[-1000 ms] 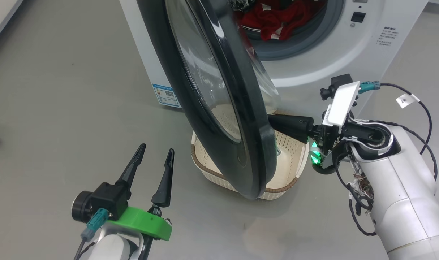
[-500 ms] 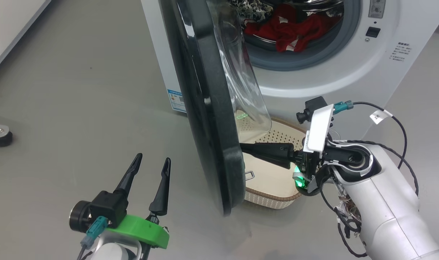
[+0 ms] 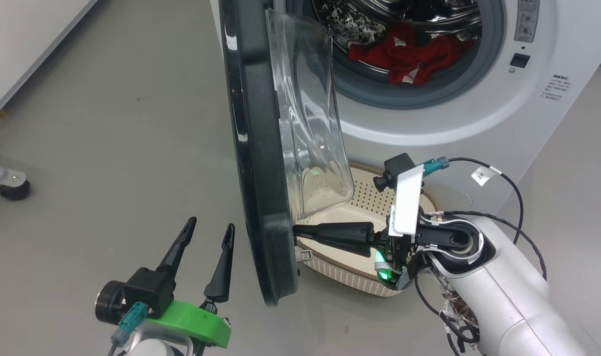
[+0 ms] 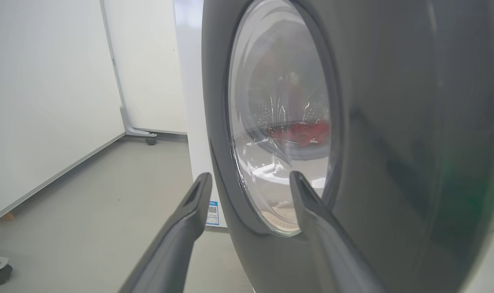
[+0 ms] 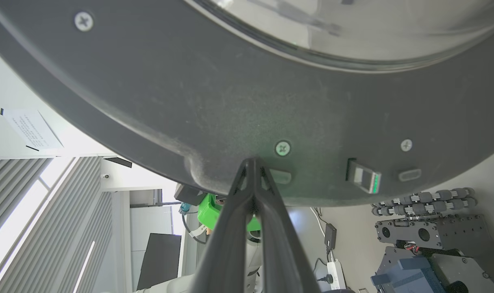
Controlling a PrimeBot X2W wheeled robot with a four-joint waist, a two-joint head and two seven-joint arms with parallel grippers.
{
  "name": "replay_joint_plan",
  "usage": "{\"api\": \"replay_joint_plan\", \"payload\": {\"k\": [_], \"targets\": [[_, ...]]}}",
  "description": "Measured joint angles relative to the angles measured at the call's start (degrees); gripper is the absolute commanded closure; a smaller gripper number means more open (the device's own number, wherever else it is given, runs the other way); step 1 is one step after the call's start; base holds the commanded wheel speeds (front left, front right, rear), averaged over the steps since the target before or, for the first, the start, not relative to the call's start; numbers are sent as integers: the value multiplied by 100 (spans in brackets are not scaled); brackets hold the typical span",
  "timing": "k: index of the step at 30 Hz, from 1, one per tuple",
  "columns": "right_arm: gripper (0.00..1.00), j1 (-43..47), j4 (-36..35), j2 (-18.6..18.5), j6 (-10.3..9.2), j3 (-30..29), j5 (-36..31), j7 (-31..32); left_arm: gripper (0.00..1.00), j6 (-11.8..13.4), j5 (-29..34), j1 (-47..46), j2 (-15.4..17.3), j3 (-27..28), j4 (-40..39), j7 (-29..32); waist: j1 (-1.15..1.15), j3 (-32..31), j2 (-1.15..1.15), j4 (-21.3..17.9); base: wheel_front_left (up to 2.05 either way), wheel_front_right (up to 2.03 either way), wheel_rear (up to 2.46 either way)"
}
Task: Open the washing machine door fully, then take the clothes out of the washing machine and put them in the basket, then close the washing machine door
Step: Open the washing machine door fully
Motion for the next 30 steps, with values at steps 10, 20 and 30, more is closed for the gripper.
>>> {"api": "replay_joint_plan", "payload": {"k": [10, 20, 30], "targets": [[100, 20, -105, 12, -1, 229, 55, -252, 0, 0, 8, 85, 2, 110, -18, 0, 0, -24, 0, 29, 0, 0, 0], [100, 185, -138, 30, 0, -13, 55, -710, 0, 0, 52, 130, 2, 197, -38, 0, 0, -38, 0, -24, 0, 0, 0], [64, 492, -258, 10, 82, -775, 45, -1546, 0, 1, 109, 131, 2, 371, -56, 0, 0, -63, 0, -97, 0, 0, 0]]}}
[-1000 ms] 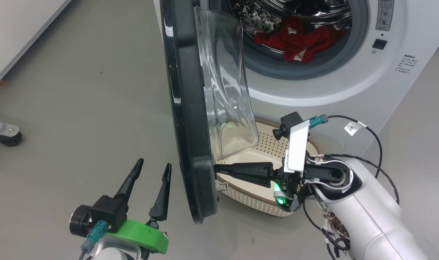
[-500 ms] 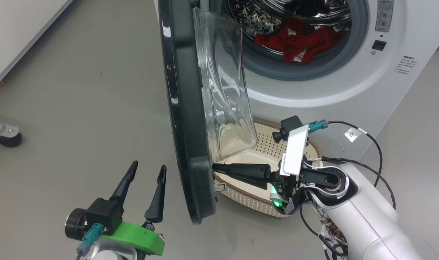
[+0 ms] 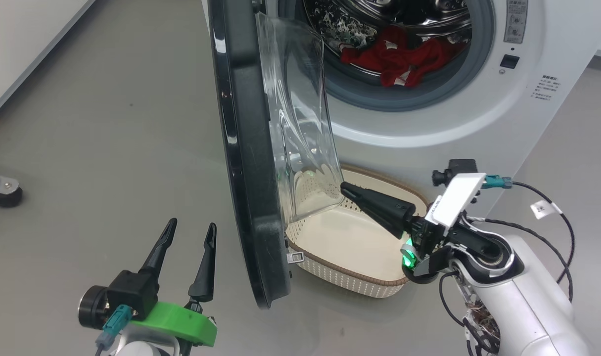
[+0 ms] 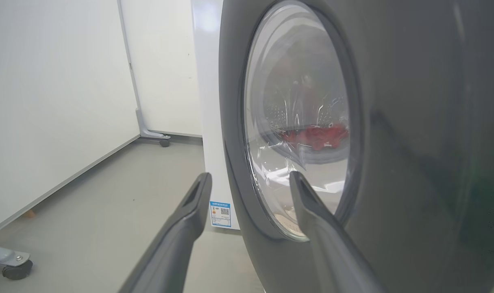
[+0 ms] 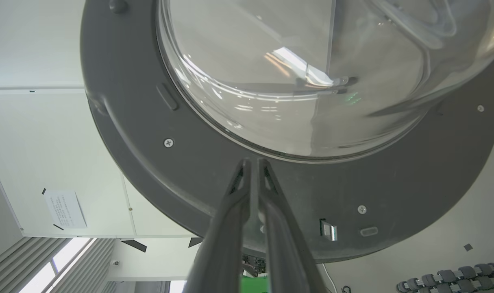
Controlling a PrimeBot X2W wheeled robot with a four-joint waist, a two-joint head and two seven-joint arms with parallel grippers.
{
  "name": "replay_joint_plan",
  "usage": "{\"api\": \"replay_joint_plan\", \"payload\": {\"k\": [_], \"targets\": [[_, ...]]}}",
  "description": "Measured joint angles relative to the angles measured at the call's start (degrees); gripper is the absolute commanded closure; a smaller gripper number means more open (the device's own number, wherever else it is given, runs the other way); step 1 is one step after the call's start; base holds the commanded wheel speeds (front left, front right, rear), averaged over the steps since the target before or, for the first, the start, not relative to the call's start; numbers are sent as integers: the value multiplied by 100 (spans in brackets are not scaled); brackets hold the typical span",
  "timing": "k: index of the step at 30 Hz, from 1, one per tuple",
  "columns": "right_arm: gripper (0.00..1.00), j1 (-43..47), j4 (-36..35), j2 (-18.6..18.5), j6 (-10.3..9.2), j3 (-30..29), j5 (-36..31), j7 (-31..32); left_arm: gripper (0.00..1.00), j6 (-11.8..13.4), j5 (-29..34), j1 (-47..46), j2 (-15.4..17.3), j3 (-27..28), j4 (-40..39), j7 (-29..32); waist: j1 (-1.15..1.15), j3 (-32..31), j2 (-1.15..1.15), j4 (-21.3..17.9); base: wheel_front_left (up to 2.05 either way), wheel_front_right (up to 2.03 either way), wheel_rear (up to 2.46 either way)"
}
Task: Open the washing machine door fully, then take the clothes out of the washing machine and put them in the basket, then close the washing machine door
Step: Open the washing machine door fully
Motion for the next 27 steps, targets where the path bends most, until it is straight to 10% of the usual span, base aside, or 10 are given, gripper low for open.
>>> {"api": "replay_joint_plan", "payload": {"k": [1, 3, 27], "targets": [[53, 46, -13, -25, 12, -55, -27, -82, 0, 0, 3, 0, 0, 5, -2, 0, 0, -6, 0, -6, 0, 0, 0], [0, 140, -33, -68, 13, -223, -127, -353, 0, 0, 31, 0, 0, 21, -3, 0, 0, -20, 0, -17, 0, 0, 0], [0, 1209, -85, -1450, -203, -756, -4712, -4855, 0, 3, 108, 225, 4, 371, 12, 0, 0, -299, 0, -201, 0, 0, 0]]}}
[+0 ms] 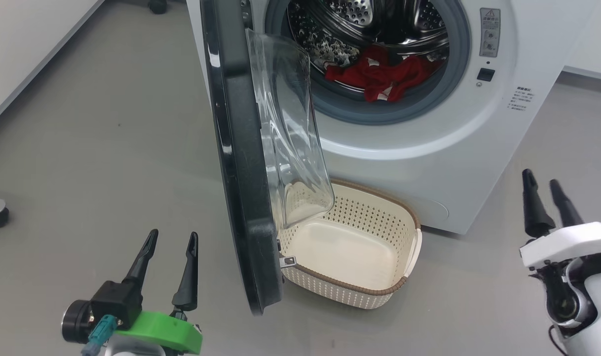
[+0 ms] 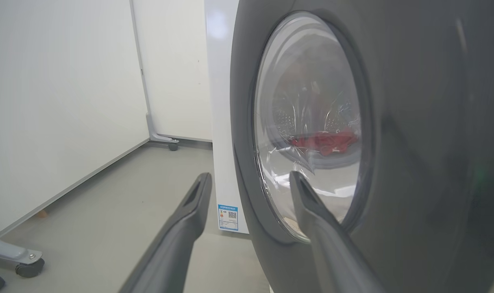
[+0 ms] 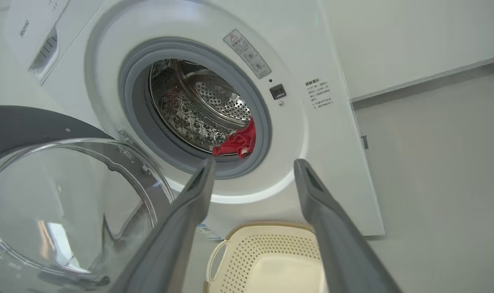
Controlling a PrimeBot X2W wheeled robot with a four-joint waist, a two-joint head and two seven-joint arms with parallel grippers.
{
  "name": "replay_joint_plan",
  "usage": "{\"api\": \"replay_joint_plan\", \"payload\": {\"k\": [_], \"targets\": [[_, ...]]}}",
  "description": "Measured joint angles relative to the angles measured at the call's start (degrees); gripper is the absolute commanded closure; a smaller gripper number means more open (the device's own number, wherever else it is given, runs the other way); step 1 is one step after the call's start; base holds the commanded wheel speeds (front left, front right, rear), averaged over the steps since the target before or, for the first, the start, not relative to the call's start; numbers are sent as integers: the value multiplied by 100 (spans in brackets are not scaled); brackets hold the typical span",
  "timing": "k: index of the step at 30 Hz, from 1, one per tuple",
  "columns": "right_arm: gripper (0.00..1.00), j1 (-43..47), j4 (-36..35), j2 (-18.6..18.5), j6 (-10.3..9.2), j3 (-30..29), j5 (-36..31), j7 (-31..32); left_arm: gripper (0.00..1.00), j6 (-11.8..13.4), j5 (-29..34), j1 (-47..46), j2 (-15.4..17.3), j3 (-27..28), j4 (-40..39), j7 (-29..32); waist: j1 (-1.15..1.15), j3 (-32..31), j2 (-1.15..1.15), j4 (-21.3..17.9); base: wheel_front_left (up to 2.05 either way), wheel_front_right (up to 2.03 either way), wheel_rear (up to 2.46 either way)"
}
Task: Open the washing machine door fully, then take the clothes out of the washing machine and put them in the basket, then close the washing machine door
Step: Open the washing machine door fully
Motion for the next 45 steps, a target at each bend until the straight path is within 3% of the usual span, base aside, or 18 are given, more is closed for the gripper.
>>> {"api": "replay_joint_plan", "payload": {"k": [5, 6, 14, 36, 45], "targets": [[0, 6, -135, -439, -407, 194, -1217, -712, 0, 0, 74, 14, 10, 10, 3, 0, 0, -9, 0, -39, 0, 0, 0], [0, 6, -135, -439, -407, 194, -1217, -712, 0, 0, 74, 14, 10, 10, 3, 0, 0, -9, 0, -39, 0, 0, 0], [0, 188, -313, -608, -1039, 465, -2320, -570, 0, -1, 109, 53, 12, 40, 14, 0, 0, -30, 0, -99, 0, 0, 0], [0, 1394, -728, 434, -1109, 348, -3138, -554, 0, -2, 188, 97, 13, 153, 132, 0, 0, -85, 0, -196, 0, 0, 0], [0, 1639, -821, 673, -1149, 338, -3365, -554, 0, -2, 204, 102, 16, 170, 185, 0, 0, -92, 0, -243, 0, 0, 0]]}}
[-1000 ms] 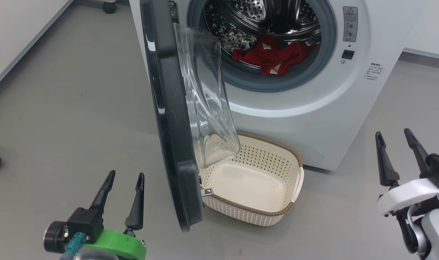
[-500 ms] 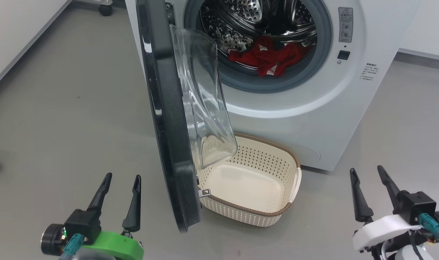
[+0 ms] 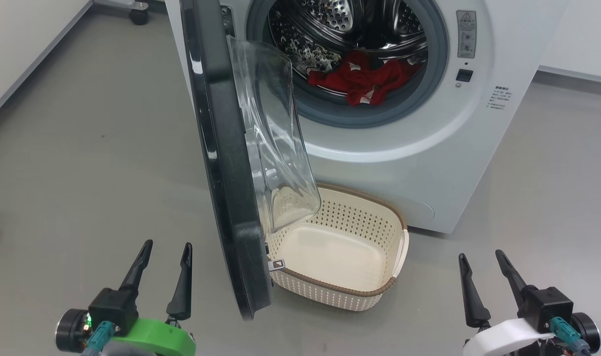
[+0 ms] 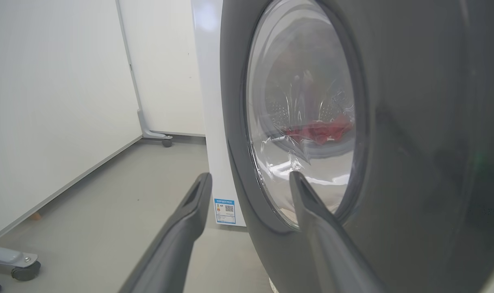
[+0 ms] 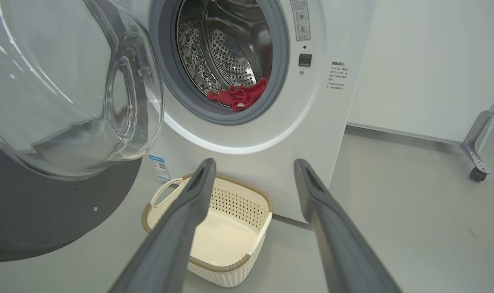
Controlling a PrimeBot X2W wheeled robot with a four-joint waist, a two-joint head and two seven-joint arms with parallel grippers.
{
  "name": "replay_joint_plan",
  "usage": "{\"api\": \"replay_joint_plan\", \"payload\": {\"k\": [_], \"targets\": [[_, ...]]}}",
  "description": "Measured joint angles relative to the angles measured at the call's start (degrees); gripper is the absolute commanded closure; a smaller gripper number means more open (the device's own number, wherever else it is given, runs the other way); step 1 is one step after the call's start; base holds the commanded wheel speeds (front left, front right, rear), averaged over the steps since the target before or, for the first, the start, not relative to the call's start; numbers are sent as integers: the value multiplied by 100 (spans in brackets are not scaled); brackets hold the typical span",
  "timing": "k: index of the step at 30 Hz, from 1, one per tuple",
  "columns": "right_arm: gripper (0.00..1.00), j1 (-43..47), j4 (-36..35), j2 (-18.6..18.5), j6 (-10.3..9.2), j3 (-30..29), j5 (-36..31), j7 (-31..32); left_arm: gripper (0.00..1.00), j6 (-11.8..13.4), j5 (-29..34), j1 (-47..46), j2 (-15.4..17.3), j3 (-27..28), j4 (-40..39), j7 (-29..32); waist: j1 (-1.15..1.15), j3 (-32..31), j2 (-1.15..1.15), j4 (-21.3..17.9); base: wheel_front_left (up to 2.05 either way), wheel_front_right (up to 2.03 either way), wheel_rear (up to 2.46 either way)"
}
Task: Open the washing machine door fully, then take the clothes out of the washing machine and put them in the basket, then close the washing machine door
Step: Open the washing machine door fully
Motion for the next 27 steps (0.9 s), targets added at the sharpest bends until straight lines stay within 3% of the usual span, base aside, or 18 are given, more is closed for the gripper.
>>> {"api": "replay_joint_plan", "payload": {"k": [26, 27], "targets": [[0, 216, -123, 280, 0, -271, -403, 0, 1, -1, 42, 0, 0, 21, 109, 0, 0, 7, 0, -52, 0, 0, 0], [0, 218, -123, 292, 0, -280, -409, 0, 60, -1, 42, 0, 0, 21, 130, 0, 0, 3, 0, -56, 0, 0, 0]]}}
